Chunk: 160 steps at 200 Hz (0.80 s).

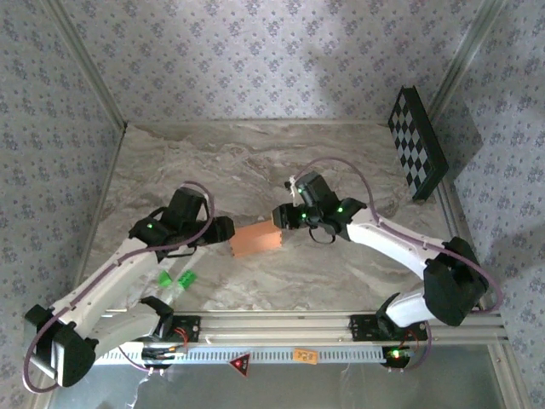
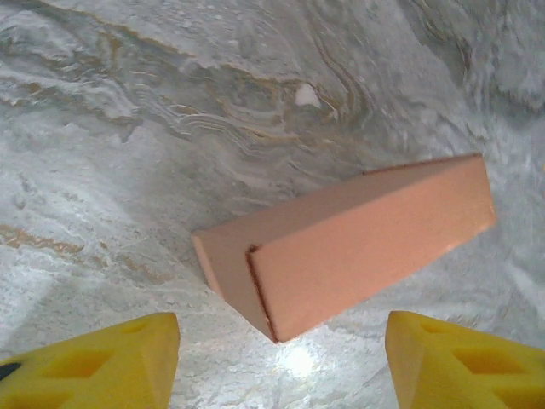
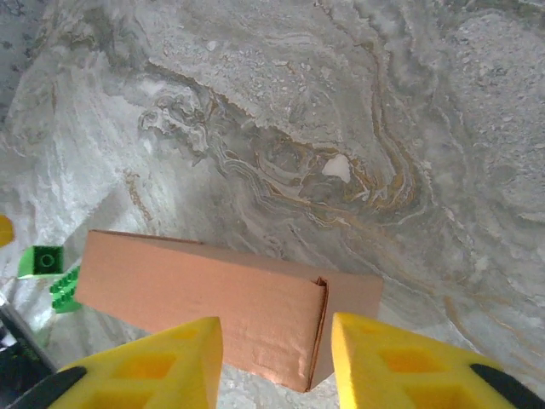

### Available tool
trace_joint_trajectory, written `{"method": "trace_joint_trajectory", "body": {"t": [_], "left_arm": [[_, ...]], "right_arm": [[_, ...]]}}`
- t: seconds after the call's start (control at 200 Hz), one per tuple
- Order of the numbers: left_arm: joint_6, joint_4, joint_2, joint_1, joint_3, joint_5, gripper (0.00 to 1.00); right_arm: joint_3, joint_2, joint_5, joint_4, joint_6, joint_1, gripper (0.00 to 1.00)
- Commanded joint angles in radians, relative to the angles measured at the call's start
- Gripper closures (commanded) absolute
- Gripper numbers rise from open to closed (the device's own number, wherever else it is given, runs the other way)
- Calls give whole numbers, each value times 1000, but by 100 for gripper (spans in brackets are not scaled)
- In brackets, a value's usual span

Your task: Fold the paper box

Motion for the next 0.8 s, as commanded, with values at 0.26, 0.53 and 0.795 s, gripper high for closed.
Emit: {"method": "trace_joint_trajectory", "body": {"t": [0.26, 0.53, 0.795], "left_arm": [[-127, 128, 100, 28, -61, 200, 35], [-133, 212, 163, 28, -62, 230, 47], [-92, 253, 281, 20, 62, 220, 53]], "right_arm": [[115, 121, -194, -208, 42, -46, 45], [109, 183, -288, -119, 73, -40, 51], [133, 158, -258, -120, 63, -52, 58]]}}
